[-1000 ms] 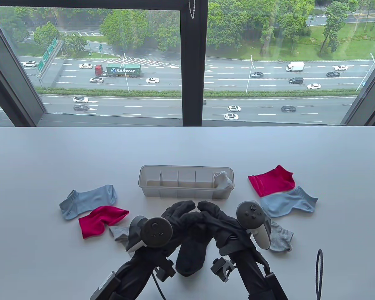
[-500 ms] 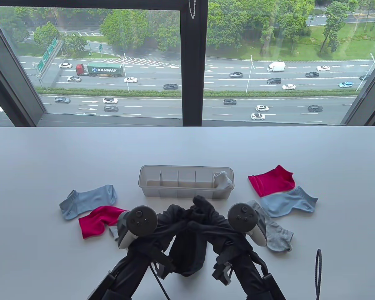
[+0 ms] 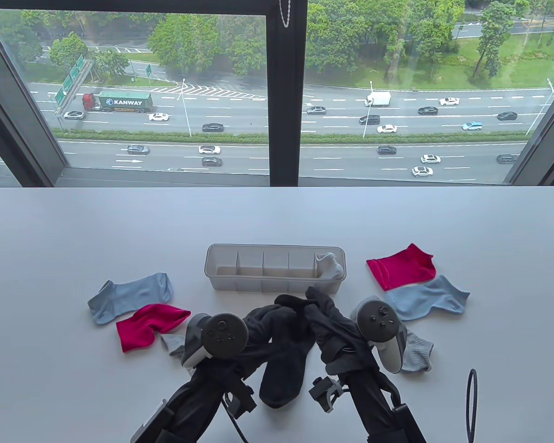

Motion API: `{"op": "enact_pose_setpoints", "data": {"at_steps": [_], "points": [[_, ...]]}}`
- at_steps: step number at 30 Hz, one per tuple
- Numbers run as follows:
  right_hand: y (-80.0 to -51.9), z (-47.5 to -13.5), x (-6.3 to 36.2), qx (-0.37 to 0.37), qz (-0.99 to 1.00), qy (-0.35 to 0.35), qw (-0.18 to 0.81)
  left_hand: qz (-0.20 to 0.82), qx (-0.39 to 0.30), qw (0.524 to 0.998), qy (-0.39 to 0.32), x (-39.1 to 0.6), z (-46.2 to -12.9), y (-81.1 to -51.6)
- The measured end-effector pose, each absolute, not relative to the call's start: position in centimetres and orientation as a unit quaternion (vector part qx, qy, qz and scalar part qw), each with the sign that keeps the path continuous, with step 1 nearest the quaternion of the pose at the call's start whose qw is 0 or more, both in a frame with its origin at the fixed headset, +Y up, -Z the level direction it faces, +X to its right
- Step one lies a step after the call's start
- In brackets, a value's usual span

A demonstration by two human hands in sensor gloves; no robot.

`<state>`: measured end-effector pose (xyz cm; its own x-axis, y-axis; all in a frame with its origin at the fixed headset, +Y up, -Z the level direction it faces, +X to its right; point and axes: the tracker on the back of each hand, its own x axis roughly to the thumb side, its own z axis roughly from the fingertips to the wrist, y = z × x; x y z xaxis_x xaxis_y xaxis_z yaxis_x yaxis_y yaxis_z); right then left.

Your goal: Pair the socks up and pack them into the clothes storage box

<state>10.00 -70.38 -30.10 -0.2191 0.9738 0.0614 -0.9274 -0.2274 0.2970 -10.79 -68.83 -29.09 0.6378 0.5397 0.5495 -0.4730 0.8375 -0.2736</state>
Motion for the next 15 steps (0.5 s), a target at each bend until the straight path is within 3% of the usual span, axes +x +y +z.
{"op": "enact_pose_setpoints", "data": {"at_steps": [2, 5, 9, 11, 15], "points": [[-70.4, -29.9, 9.5, 0.132, 0.774, 0.11, 0.609, 0.26, -0.045, 0.913, -0.311, -10.6, -29.0, -69.1], [-70.5, -30.1, 9.2, 0.169, 0.779, 0.139, 0.588, 0.315, 0.019, 0.909, -0.271, -11.8, -29.5, -68.8], [-69.9, -30.5, 9.9, 0.181, 0.812, 0.121, 0.541, 0.412, -0.021, 0.874, -0.255, -13.8, -30.3, -68.9], [-69.5, -30.7, 10.4, 0.256, 0.839, 0.153, 0.455, 0.44, -0.064, 0.855, -0.268, -14.2, -30.7, -68.9], [-69.7, -30.5, 10.1, 0.23, 0.842, 0.121, 0.472, 0.44, -0.103, 0.847, -0.281, -13.3, -30.6, -68.7]]}}
